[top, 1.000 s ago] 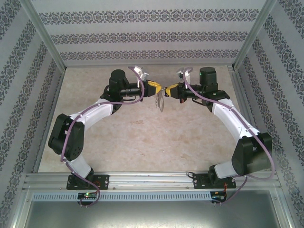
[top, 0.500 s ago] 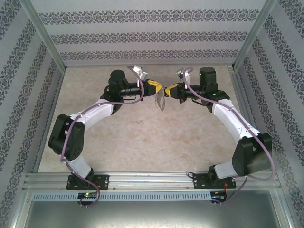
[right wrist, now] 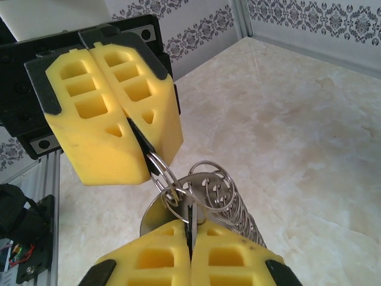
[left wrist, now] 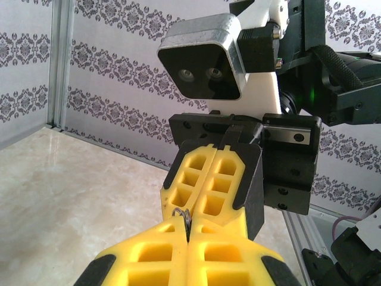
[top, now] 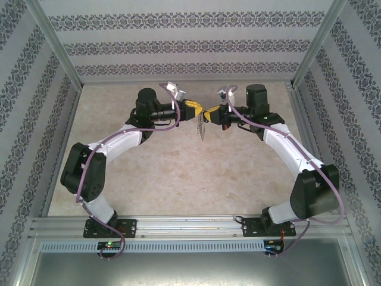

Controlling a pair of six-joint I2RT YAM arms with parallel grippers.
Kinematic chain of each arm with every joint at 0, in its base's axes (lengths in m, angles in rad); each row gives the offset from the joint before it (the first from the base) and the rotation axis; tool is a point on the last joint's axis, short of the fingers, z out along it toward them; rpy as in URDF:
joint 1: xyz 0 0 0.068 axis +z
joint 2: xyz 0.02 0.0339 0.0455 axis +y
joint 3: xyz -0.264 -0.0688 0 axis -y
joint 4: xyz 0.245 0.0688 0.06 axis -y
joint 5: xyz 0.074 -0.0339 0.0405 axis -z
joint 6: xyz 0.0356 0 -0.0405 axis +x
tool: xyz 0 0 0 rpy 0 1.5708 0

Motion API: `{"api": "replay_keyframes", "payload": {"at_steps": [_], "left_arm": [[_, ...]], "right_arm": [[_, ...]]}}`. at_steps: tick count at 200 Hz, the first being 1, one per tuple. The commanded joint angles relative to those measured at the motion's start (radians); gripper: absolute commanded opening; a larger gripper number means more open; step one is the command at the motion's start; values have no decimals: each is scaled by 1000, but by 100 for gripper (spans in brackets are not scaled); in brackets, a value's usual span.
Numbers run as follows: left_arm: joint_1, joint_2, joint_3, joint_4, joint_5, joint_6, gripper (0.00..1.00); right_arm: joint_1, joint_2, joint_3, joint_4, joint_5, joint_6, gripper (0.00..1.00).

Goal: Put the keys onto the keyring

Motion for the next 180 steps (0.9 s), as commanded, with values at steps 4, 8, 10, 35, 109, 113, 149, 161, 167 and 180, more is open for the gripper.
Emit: {"api": "replay_keyframes", "payload": {"at_steps": [4,8,10,35,109,113,149,161,167,180], "left_arm": [[-7,-41,-8,69,-3,-7,0],[-7,-42,-9,70,-5,-7,0],[-7,-43,-10,71,-5,-7,0],[-7,-43,-10,73,-7,-9,0],[-7,-37,-9,92,-3,-24,0],[-8,-36,-10,93,-3,-27,0],[-8,-35,-11,99,-4,-31,0],[-7,-35,-12,101,-3,-33,0],[-7,-35,-13,103,-2,-34,0],[-7,-33,-13,105,-2,-34,0]], "right_arm": [[-2,-8,-37,19,12,-2,0],[-3,-9,-42,23,12,-1,0],[-4,-10,-44,25,12,1,0],[-5,-7,-62,34,6,8,0],[26,17,-43,73,-19,34,0],[30,19,-39,73,-20,34,0],[61,53,-1,57,-33,24,0],[66,61,3,60,-32,25,0],[70,65,5,63,-37,27,0],[72,67,8,59,-32,24,0]]}}
